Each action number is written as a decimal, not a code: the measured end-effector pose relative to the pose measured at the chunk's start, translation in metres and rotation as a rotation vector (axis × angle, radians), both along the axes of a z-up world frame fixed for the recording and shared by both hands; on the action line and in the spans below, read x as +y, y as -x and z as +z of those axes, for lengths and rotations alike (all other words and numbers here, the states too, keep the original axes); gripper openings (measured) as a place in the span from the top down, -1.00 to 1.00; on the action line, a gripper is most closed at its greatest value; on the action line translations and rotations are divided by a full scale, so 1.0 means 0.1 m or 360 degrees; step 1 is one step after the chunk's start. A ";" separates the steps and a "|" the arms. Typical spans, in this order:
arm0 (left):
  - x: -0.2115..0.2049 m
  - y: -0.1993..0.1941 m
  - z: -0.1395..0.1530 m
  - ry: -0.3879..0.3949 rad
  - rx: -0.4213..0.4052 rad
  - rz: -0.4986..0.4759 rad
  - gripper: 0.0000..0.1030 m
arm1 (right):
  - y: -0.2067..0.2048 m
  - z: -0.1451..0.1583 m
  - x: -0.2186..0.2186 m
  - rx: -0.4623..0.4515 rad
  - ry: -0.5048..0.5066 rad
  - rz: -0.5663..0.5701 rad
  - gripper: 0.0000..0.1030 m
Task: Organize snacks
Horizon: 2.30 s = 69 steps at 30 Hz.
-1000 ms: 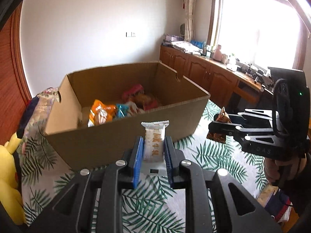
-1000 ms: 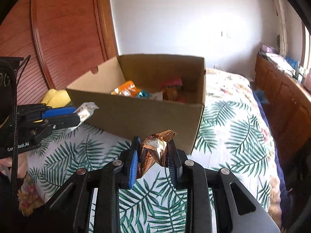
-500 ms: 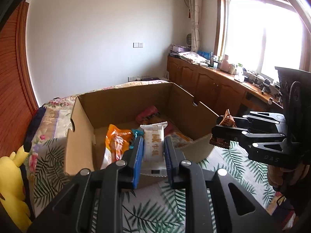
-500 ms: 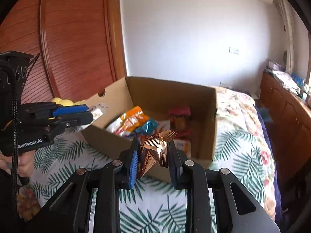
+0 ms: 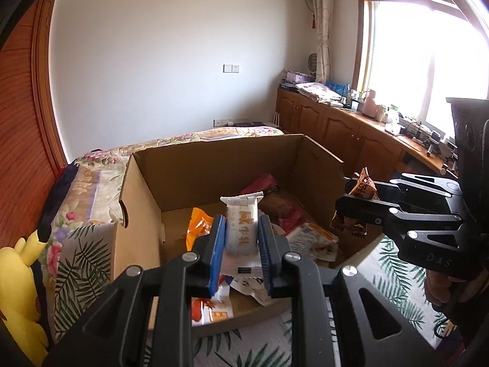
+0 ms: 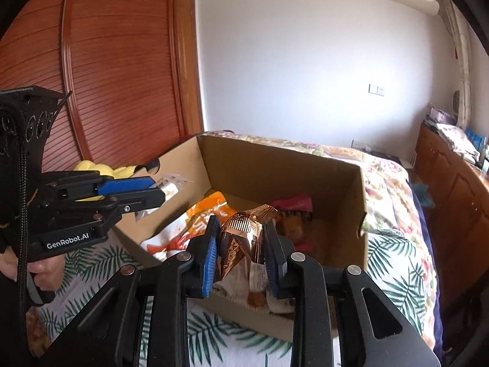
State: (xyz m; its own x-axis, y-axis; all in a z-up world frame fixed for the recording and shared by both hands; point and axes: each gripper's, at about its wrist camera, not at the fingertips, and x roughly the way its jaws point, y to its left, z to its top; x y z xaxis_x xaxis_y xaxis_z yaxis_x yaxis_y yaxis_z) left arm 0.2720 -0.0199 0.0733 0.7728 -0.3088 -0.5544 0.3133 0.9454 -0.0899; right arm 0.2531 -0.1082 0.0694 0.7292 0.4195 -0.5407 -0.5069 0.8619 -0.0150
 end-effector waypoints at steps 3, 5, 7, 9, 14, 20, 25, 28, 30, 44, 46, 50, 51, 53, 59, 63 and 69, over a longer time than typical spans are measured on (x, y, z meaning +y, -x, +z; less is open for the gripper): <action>0.01 -0.08 -0.07 -0.0003 0.0017 0.0011 0.63 | -0.08 -0.04 0.03 0.0001 0.0015 -0.0006 0.50; 0.01 -0.12 -0.10 -0.0006 0.0028 0.0018 0.63 | -0.15 -0.08 0.04 0.0012 0.0020 -0.0013 0.50; 0.01 -0.15 -0.14 -0.0006 0.0041 0.0025 0.63 | -0.20 -0.13 0.03 0.0027 0.0023 -0.0024 0.50; 0.02 -0.18 -0.17 -0.0008 0.0050 0.0032 0.63 | -0.25 -0.18 0.02 0.0048 0.0022 -0.0031 0.50; -0.01 -0.21 -0.21 -0.0017 0.0068 0.0043 0.63 | -0.31 -0.26 -0.01 0.0085 0.0024 -0.0049 0.49; -0.01 -0.21 -0.23 -0.0047 0.0063 0.0080 0.42 | -0.34 -0.29 0.00 0.0107 0.0020 -0.0062 0.40; -0.01 -0.16 -0.21 -0.0043 0.0066 0.0085 0.41 | -0.29 -0.28 -0.03 0.0109 0.0006 -0.0067 0.35; -0.03 -0.07 -0.16 -0.0048 0.0056 0.0084 0.41 | -0.22 -0.26 -0.05 0.0098 -0.0005 -0.0080 0.35; -0.03 0.02 -0.10 -0.0050 0.0041 0.0082 0.41 | -0.15 -0.22 -0.06 0.0091 -0.0009 -0.0084 0.35; -0.05 0.71 0.22 -0.0094 -0.0048 0.0101 0.09 | 0.54 0.11 -0.19 -0.0016 -0.0015 -0.0163 0.14; -0.05 0.81 0.23 -0.0106 -0.0053 0.0124 0.04 | 0.63 0.12 -0.19 -0.0029 -0.0021 -0.0183 0.00; -0.03 0.97 0.20 -0.0127 -0.0051 0.0161 0.00 | 0.80 0.12 -0.19 -0.0056 -0.0009 -0.0241 -0.22; -0.03 1.02 0.20 -0.0132 -0.0059 0.0173 -0.02 | 0.83 0.12 -0.20 -0.0054 -0.0011 -0.0251 -0.28; -0.03 1.08 0.19 -0.0137 -0.0067 0.0188 -0.06 | 0.90 0.10 -0.21 -0.0055 -0.0012 -0.0270 -0.37; -0.02 1.32 0.20 -0.0132 -0.0142 0.0240 -0.56 | 1.08 0.08 -0.27 -0.0081 -0.0021 -0.0349 -0.78; -0.02 1.42 0.23 -0.0135 -0.0140 0.0271 -0.57 | 1.19 0.09 -0.31 -0.0085 -0.0012 -0.0393 -0.99; -0.01 1.64 0.26 -0.0145 -0.0176 0.0339 -0.57 | 1.38 0.11 -0.33 -0.0120 -0.0007 -0.0415 -0.99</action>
